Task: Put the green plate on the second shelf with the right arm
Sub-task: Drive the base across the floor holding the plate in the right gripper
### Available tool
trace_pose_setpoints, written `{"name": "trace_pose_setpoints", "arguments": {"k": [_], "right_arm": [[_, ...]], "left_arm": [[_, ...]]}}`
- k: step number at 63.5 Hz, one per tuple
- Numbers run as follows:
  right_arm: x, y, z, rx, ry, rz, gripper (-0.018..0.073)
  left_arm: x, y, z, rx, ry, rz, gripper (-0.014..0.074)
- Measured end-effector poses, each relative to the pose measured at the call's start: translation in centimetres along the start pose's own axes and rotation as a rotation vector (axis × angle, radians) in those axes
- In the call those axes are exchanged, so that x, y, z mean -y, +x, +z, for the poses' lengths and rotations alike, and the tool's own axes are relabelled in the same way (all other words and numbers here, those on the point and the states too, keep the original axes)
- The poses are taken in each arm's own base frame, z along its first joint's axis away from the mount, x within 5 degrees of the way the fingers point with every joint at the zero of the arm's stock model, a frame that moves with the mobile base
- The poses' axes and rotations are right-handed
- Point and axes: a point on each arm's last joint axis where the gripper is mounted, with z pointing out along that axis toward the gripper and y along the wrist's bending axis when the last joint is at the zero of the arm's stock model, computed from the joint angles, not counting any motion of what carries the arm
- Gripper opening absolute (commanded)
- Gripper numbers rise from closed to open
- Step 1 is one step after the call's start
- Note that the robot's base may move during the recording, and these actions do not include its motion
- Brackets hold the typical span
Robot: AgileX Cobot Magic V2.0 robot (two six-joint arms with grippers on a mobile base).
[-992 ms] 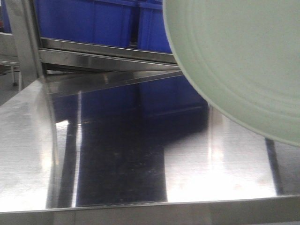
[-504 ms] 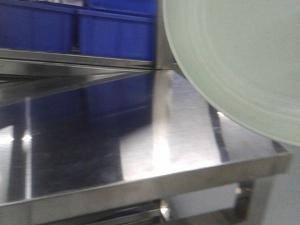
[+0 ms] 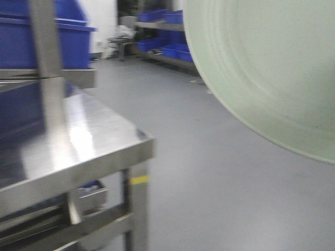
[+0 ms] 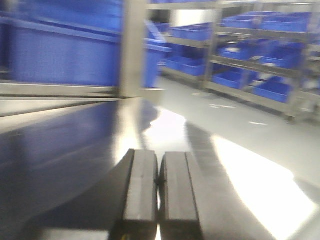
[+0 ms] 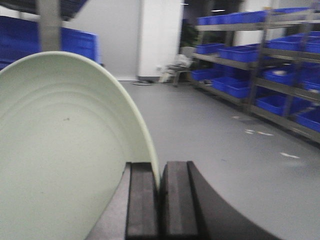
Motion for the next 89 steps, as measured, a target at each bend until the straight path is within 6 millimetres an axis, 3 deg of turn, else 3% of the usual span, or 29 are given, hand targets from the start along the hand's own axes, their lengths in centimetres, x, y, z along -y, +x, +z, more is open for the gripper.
{"name": "trace_pose_setpoints", "arguments": {"k": [89], "right_arm": [[-0.15, -0.12, -0.04, 0.013, -0.017, -0.002, 0.0030]], "left_arm": [[0.00, 0.02, 0.00, -0.002, 0.000, 0.000, 0.0131]]}}
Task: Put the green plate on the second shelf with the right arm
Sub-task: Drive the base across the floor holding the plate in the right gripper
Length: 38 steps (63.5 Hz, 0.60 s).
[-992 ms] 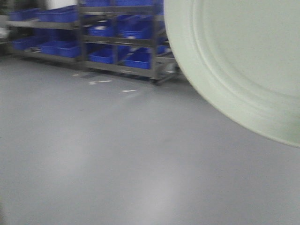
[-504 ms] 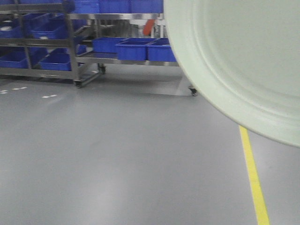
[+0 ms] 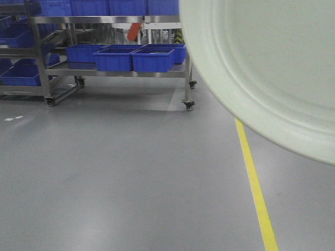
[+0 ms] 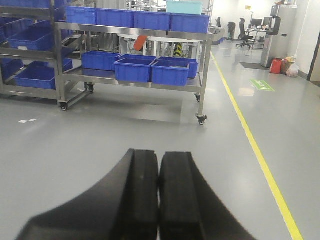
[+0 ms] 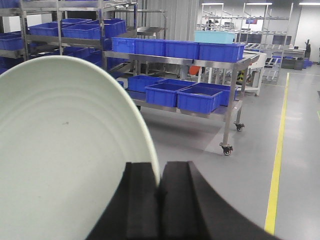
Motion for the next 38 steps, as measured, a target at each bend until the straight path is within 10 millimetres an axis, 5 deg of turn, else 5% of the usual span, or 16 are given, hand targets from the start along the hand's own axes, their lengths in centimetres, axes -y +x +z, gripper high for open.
{"name": "trace_pose_setpoints", "arguments": {"k": [38], "right_arm": [[0.00, 0.00, 0.00, 0.000, 0.000, -0.001, 0.0030]], "left_arm": [[0.00, 0.00, 0.00, 0.000, 0.000, 0.000, 0.0131]]}}
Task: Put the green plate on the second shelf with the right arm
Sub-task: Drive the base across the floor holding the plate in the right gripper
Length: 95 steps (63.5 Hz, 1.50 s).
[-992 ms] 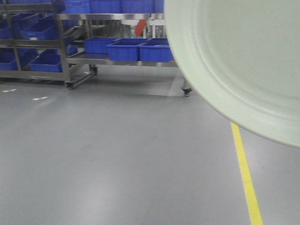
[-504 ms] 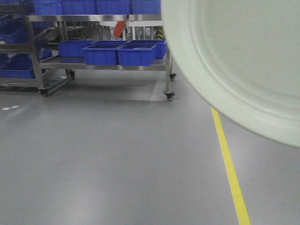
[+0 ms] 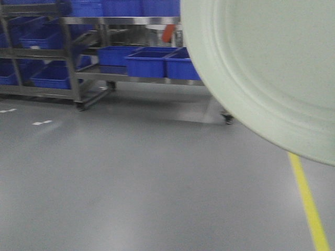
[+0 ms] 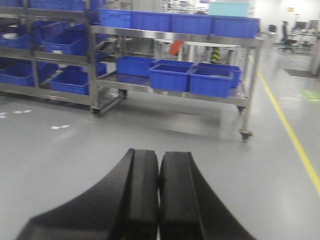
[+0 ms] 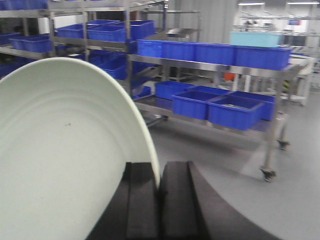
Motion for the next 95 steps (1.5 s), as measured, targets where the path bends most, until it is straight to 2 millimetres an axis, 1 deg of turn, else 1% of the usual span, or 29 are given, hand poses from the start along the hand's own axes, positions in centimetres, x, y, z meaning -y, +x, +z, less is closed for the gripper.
{"name": "trace_pose_setpoints", "arguments": {"k": [95], "right_arm": [[0.06, 0.04, 0.00, -0.004, 0.007, 0.000, 0.0030]], "left_arm": [[0.00, 0.00, 0.00, 0.000, 0.000, 0.000, 0.0131]]}}
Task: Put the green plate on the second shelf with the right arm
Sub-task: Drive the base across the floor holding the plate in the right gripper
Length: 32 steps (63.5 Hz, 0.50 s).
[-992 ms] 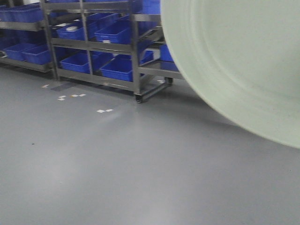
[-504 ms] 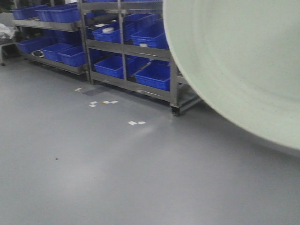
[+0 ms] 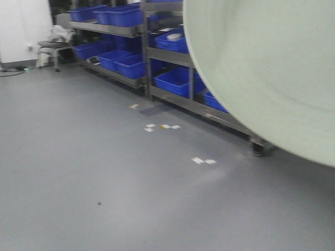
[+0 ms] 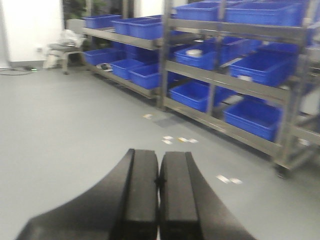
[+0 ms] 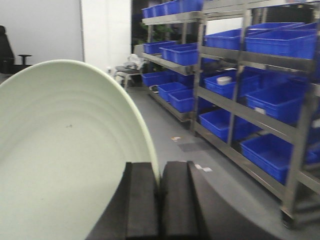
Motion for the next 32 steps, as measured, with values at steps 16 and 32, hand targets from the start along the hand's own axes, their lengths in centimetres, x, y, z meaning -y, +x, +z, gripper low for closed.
{"name": "trace_pose_setpoints", "arguments": {"k": [16, 32], "right_arm": [[0.00, 0.00, 0.00, 0.000, 0.000, 0.000, 0.0030], [-0.01, -0.01, 0.00, 0.001, -0.002, 0.000, 0.0030]], "left_arm": [[0.00, 0.00, 0.00, 0.000, 0.000, 0.000, 0.0131], [0.00, 0.00, 0.00, 0.000, 0.000, 0.000, 0.0131]]}}
